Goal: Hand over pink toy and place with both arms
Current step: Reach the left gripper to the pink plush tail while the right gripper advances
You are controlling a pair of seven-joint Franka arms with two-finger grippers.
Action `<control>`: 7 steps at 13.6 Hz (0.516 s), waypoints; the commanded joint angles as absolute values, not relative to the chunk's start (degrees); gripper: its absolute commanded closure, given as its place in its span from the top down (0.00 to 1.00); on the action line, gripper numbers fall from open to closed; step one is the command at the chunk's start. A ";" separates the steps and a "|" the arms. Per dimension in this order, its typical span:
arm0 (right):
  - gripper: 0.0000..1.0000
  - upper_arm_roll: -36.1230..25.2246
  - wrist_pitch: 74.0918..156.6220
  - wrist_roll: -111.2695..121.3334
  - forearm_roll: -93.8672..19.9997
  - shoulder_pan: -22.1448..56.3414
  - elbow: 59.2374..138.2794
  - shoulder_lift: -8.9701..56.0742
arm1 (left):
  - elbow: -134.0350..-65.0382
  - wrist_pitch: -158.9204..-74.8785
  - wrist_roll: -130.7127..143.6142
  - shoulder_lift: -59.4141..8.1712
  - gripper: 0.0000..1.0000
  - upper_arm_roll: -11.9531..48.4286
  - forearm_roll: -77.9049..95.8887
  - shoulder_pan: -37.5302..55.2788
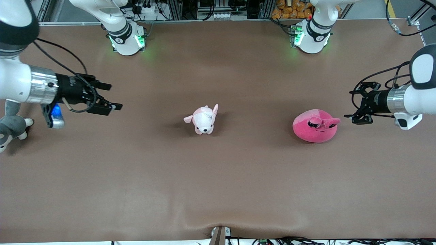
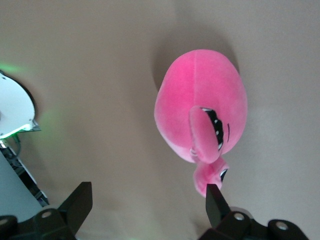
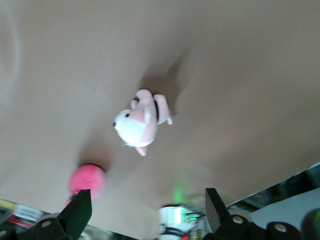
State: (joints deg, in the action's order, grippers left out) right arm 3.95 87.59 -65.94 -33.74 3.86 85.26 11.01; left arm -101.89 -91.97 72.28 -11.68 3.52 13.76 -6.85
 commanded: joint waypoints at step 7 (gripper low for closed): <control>1.00 3.52 108.96 -93.58 -44.04 17.38 84.55 15.46 | -109.60 -102.39 77.43 -12.12 1.00 3.78 17.31 -6.68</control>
State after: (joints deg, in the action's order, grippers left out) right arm 4.07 105.83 -88.87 -42.47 14.52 85.28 14.10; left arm -108.58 -100.94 76.53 -12.12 3.67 16.21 -6.69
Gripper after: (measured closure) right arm 0.000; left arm 0.000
